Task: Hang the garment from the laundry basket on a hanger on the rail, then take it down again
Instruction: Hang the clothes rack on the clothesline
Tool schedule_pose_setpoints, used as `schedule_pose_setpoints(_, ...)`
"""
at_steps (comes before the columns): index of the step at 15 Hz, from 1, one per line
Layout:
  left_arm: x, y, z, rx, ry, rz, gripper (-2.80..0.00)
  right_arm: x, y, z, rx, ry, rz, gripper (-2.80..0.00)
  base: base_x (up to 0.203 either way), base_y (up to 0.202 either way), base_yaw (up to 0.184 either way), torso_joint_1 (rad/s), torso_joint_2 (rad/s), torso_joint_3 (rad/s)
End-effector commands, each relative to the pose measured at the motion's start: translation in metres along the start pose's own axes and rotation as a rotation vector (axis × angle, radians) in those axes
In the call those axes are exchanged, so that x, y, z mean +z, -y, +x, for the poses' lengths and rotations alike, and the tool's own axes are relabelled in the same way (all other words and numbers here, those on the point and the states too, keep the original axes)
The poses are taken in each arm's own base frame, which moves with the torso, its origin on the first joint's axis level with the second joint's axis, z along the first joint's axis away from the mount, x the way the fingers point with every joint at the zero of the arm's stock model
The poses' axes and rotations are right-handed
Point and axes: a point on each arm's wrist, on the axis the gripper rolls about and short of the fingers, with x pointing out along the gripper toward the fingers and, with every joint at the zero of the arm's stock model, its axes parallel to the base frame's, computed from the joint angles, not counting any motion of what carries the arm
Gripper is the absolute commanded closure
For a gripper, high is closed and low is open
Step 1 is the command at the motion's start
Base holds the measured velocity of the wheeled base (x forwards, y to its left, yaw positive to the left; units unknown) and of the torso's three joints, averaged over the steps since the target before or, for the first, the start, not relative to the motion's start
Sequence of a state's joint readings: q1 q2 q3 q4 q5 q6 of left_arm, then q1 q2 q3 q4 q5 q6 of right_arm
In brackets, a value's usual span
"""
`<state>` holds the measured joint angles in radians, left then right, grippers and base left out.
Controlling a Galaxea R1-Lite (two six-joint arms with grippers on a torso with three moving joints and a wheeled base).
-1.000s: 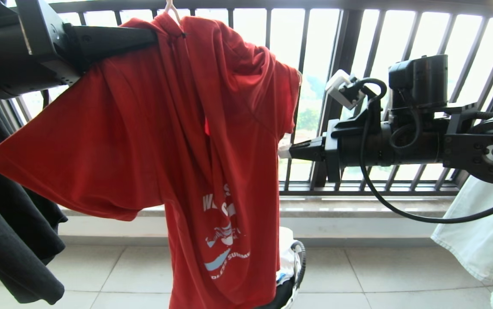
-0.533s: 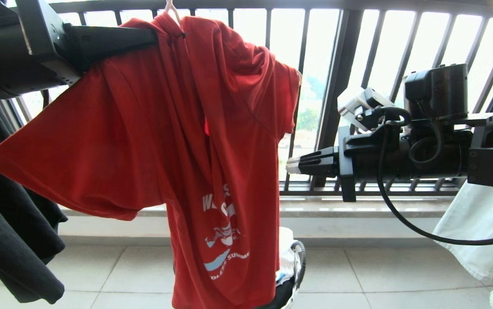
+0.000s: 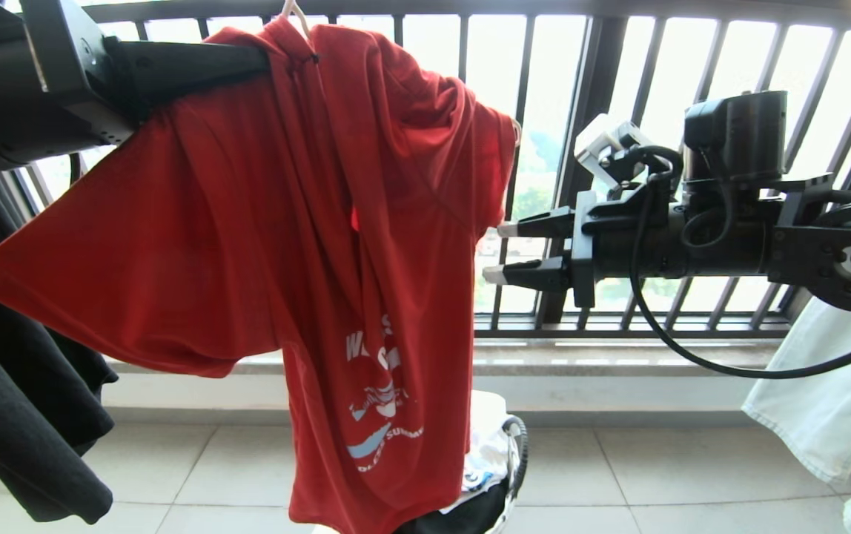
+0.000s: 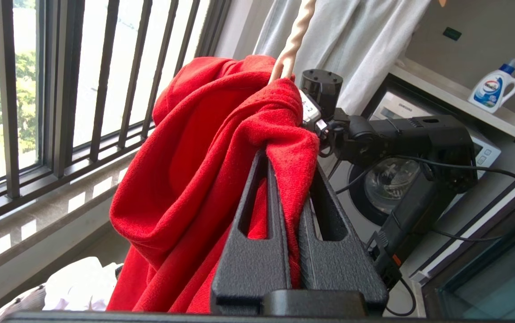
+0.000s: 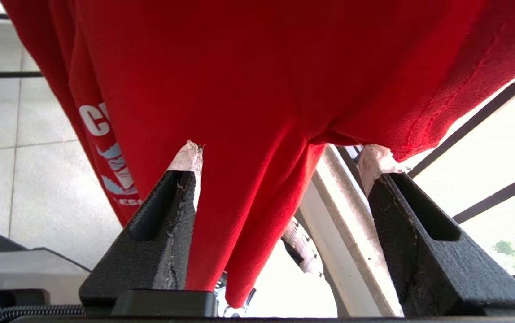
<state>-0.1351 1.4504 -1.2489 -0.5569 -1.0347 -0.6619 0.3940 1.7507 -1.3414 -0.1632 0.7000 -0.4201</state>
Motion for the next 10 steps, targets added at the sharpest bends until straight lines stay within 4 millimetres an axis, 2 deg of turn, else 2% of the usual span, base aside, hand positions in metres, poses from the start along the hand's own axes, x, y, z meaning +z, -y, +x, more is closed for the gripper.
schedule_pose_setpoints(1,0.0,0.001,0.0,-0.005,-0.002,-0.001,0.0,-0.003,0.013,0.009,-0.013,0.008,0.01,-2.8,0.0,0.0,0.0,0.0,0.0,0.0)
schedule_pose_setpoints(7,0.0,0.0,0.0,-0.005,-0.002,-0.002,0.0,0.006,0.038,0.008,-0.072,0.041,-0.005,-2.8,0.0,0.0,0.0,0.0,0.0,0.0)
schedule_pose_setpoints(10,0.0,0.0,0.0,-0.005,-0.003,-0.002,0.0,0.01,0.041,0.01,-0.072,0.051,-0.012,-2.8,0.0,0.0,0.0,0.0,0.0,0.0)
